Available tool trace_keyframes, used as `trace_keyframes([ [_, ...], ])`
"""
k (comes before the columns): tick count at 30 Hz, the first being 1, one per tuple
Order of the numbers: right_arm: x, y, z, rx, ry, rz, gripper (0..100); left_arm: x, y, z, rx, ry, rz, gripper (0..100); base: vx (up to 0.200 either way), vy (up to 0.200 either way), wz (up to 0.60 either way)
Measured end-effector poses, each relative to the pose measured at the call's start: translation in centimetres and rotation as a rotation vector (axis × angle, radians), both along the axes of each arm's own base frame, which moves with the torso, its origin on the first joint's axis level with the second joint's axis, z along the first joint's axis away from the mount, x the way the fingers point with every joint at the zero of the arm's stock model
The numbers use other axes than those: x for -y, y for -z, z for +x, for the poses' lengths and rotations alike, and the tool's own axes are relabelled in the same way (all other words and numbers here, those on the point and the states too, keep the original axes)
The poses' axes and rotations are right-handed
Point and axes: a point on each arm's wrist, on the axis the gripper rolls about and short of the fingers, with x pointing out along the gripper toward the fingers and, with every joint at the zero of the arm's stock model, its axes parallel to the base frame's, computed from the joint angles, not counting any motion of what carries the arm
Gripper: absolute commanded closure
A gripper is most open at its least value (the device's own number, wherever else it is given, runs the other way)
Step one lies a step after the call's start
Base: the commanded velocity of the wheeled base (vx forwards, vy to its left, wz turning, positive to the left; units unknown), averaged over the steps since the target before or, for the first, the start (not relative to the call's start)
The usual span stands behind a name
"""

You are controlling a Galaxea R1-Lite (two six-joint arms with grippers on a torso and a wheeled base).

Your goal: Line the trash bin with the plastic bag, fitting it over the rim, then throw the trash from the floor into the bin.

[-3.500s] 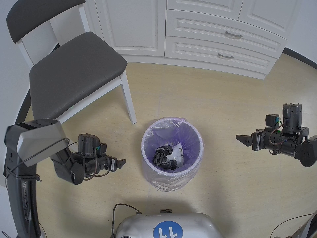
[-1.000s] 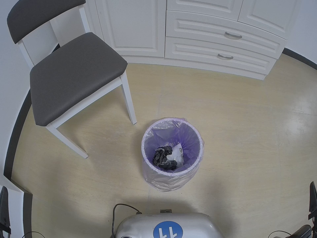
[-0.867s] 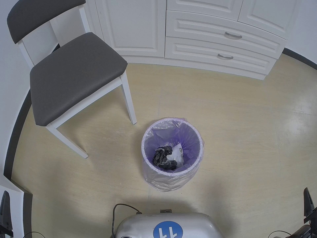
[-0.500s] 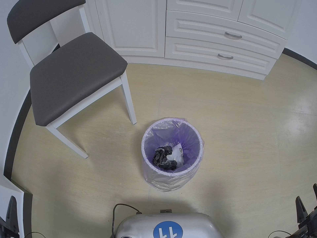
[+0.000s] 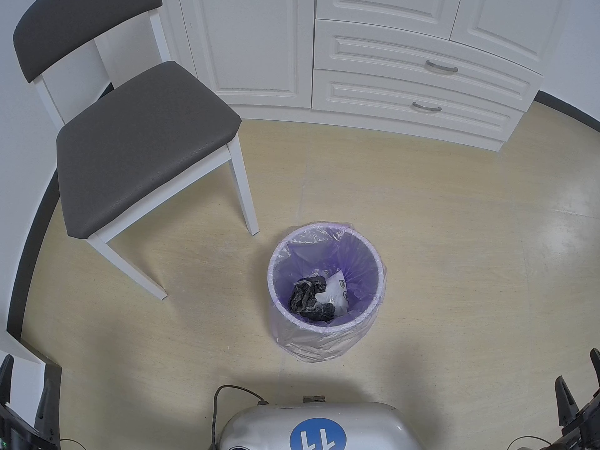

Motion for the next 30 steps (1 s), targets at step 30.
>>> trace_keyframes([
  [30, 0.1, 0.5, 0.0, -0.052, 0.056, 0.006, 0, -0.1, 2.1, 0.4, -0.140, -0.046, 0.034, 0, 0.000, 0.000, 0.00],
])
